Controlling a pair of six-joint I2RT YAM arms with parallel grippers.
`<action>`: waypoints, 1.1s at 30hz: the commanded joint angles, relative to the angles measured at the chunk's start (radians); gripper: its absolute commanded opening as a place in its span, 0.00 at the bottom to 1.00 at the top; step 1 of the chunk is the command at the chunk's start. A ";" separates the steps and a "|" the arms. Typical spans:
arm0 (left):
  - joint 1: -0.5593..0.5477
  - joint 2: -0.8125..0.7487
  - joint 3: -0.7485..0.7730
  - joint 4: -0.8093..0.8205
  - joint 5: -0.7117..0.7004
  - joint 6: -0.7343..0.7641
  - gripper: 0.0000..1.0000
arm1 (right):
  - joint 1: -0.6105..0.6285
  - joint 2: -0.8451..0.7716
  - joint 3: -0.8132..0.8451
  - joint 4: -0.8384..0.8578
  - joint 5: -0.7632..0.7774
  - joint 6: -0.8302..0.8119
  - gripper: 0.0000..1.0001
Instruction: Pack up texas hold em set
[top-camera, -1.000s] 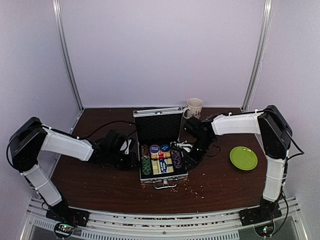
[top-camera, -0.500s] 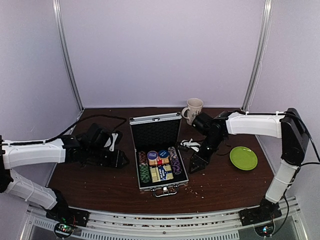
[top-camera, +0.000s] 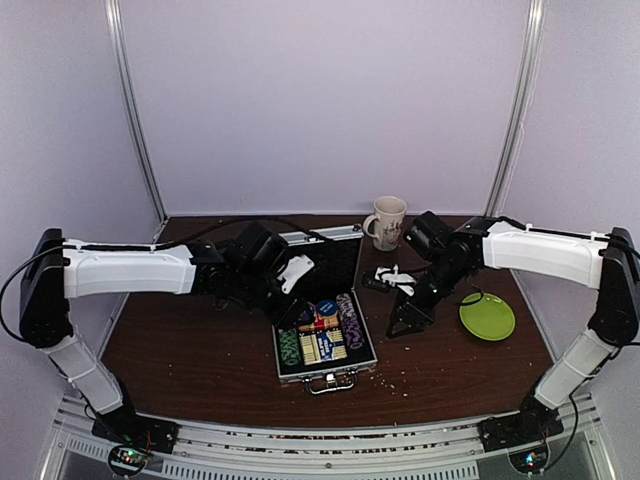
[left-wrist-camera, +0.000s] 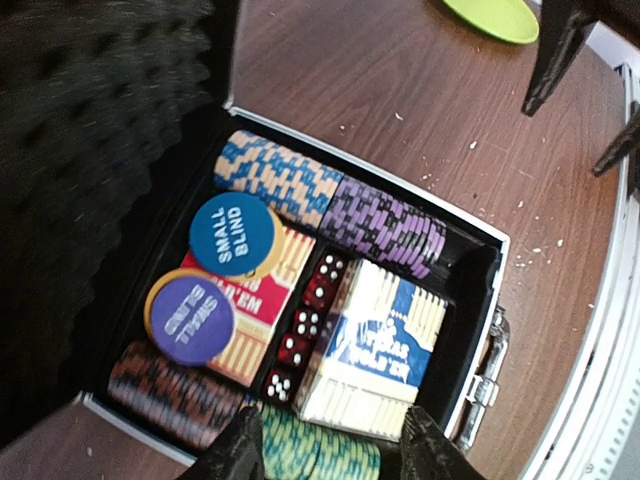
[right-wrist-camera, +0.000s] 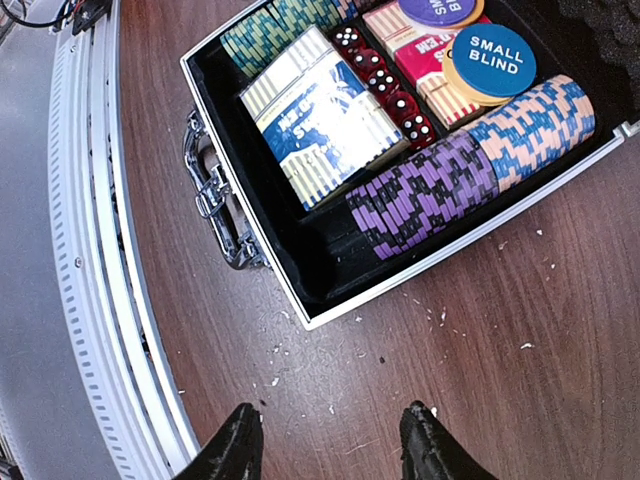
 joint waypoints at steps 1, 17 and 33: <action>-0.001 0.134 0.085 -0.006 0.080 0.115 0.49 | -0.004 -0.039 -0.041 0.022 0.000 -0.024 0.48; -0.009 0.360 0.150 -0.067 0.173 0.173 0.23 | -0.004 -0.007 -0.052 0.025 -0.037 -0.030 0.47; -0.010 0.377 0.125 0.016 0.170 0.152 0.21 | -0.004 0.002 -0.038 0.002 -0.053 -0.034 0.47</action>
